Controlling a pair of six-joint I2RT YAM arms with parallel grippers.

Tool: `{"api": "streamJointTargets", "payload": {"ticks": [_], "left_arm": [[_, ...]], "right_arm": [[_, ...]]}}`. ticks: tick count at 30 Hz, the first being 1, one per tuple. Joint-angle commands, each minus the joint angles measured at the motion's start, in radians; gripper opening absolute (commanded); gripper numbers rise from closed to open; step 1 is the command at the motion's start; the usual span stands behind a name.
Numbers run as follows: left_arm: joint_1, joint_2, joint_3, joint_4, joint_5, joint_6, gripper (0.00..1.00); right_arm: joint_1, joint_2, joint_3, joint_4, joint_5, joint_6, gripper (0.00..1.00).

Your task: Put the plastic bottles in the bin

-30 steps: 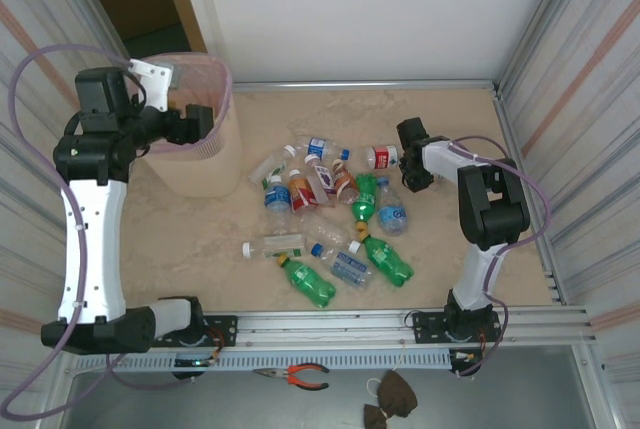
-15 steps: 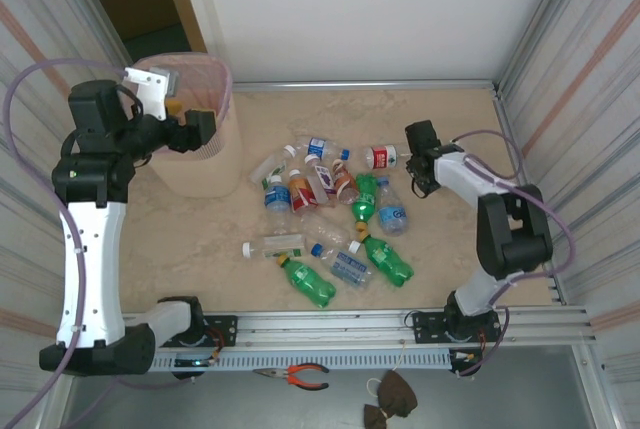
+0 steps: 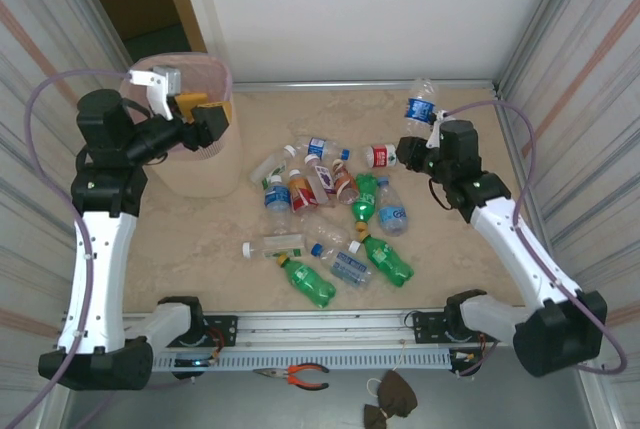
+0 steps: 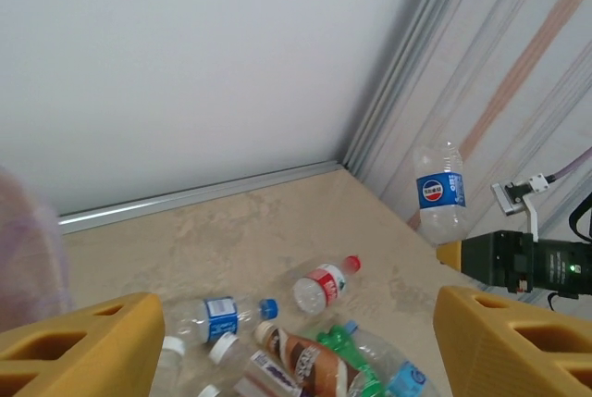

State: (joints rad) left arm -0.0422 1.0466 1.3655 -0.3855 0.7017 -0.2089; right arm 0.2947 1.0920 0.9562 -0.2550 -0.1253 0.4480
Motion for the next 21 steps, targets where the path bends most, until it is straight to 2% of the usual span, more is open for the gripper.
{"api": "streamJointTargets", "payload": {"ticks": [1, 6, 12, 21], "left_arm": [[-0.087, -0.009, 0.029, 0.051, -0.078, -0.053, 0.76], [-0.288, 0.032, 0.068, 0.032, -0.244, -0.048, 0.77], [-0.481, 0.144, 0.136, 0.034, -0.312, -0.027, 0.79], [-0.624, 0.276, 0.204, 0.087, -0.306, -0.052, 0.86]], "right_arm": [[0.032, -0.056, -0.005, 0.083, -0.170, -0.185, 0.11], [0.128, -0.082, 0.043, 0.094, -0.198, -0.287, 0.04], [0.247, -0.062, 0.113, 0.083, -0.152, -0.342, 0.00], [0.320, -0.069, 0.130, 0.149, -0.155, -0.346, 0.00]]}}
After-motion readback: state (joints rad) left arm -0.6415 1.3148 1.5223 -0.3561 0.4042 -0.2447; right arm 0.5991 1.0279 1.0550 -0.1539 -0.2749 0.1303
